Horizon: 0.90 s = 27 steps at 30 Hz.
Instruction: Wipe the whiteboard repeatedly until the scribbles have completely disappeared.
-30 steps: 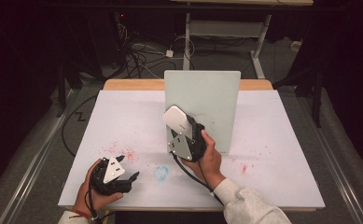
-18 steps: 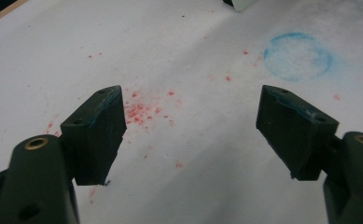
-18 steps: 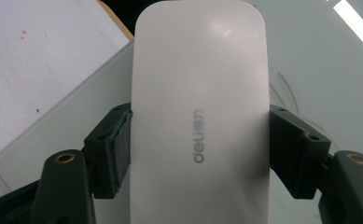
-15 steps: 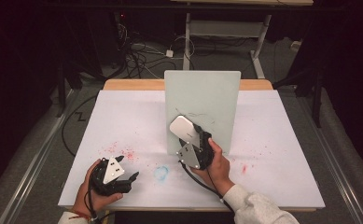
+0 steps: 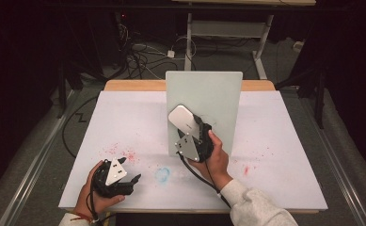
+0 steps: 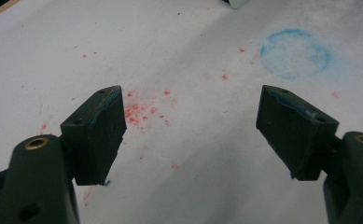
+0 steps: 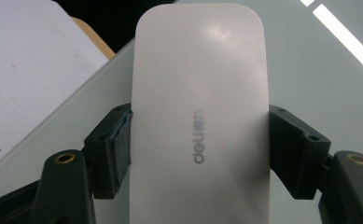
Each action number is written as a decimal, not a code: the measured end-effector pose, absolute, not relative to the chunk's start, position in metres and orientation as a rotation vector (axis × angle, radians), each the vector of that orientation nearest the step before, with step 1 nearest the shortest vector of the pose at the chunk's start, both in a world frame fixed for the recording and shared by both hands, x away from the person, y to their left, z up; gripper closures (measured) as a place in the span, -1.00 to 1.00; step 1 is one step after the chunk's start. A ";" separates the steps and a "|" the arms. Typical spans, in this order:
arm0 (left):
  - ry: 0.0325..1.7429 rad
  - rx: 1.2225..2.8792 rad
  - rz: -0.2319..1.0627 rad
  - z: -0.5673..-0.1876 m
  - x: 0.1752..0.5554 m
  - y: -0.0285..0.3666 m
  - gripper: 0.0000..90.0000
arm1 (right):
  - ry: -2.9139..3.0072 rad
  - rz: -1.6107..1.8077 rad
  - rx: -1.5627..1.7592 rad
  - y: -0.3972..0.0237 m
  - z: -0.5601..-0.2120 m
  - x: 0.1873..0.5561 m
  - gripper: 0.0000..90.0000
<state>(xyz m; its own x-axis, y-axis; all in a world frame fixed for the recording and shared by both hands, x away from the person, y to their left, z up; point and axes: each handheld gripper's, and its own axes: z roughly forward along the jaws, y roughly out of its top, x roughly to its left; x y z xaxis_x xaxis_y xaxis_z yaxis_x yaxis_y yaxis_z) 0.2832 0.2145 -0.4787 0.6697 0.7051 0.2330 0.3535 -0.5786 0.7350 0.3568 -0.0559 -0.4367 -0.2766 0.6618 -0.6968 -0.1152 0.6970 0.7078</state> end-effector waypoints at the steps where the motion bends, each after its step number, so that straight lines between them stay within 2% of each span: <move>1: 0.813 2.212 0.678 -0.479 0.283 0.215 -0.49 | 1.705 0.796 0.431 -0.055 -0.438 0.357 -0.31; 6: 0.810 2.210 0.684 -0.478 0.283 0.215 -0.49 | 1.731 0.781 0.422 -0.060 -0.445 0.353 -0.31; 11: 0.814 2.208 0.681 -0.478 0.282 0.216 -0.49 | 1.738 0.764 0.432 -0.088 -0.452 0.349 -0.31; 18: 0.817 2.207 0.682 -0.478 0.283 0.214 -0.49 | 1.707 0.781 0.514 -0.124 -0.444 0.351 -0.31; 27: 0.814 2.207 0.682 -0.478 0.282 0.215 -0.49 | 1.736 0.770 0.539 -0.143 -0.457 0.345 -0.31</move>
